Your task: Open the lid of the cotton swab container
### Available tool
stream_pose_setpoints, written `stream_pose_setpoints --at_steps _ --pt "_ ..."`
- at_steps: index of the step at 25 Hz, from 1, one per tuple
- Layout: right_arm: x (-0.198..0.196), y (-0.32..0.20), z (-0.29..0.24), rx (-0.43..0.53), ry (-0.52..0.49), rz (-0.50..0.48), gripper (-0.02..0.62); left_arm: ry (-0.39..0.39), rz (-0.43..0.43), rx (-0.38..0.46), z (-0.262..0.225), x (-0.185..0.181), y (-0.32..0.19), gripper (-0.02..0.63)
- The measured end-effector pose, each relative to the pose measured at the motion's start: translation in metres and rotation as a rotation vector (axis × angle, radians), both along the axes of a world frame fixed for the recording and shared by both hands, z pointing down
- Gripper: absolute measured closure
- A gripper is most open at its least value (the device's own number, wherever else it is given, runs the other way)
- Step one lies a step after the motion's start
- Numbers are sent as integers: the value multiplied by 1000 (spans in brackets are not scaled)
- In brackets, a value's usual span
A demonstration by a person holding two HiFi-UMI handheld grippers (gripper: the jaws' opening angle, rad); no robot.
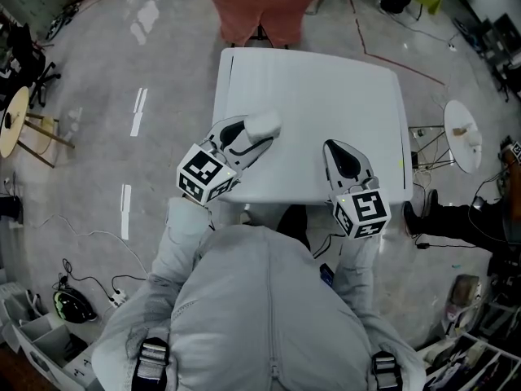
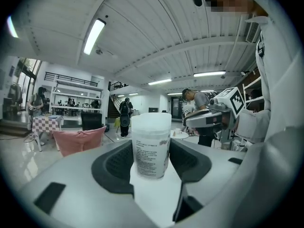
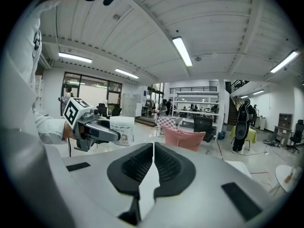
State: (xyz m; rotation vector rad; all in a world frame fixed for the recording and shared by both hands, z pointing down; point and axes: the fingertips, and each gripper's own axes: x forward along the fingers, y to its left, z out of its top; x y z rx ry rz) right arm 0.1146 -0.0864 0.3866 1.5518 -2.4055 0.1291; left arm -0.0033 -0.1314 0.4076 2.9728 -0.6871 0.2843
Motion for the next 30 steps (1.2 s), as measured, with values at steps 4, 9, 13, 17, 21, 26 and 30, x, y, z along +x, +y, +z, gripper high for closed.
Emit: stream_pose_setpoints --at_steps 4,9,13,17,21,26,30 --pt "-7 3 -2 7 3 -25 560 -4 15 3 0 -5 7 365" --pt "-18 2 1 -1 -10 -53 560 -3 46 -14 5 -8 10 365" --pt "-28 9 1 -3 -51 -129 560 7 83 -27 7 -4 16 365" --pt "-41 17 -4 -1 -102 -218 559 35 111 -45 4 -4 19 366" --pt "-49 26 -6 4 -129 -278 558 61 178 -69 3 -1 27 367" --pt "-61 35 -11 19 -177 -338 555 53 269 -96 8 -3 36 367" --pt "-68 41 -10 17 -162 -379 440 37 318 -101 12 0 44 367"
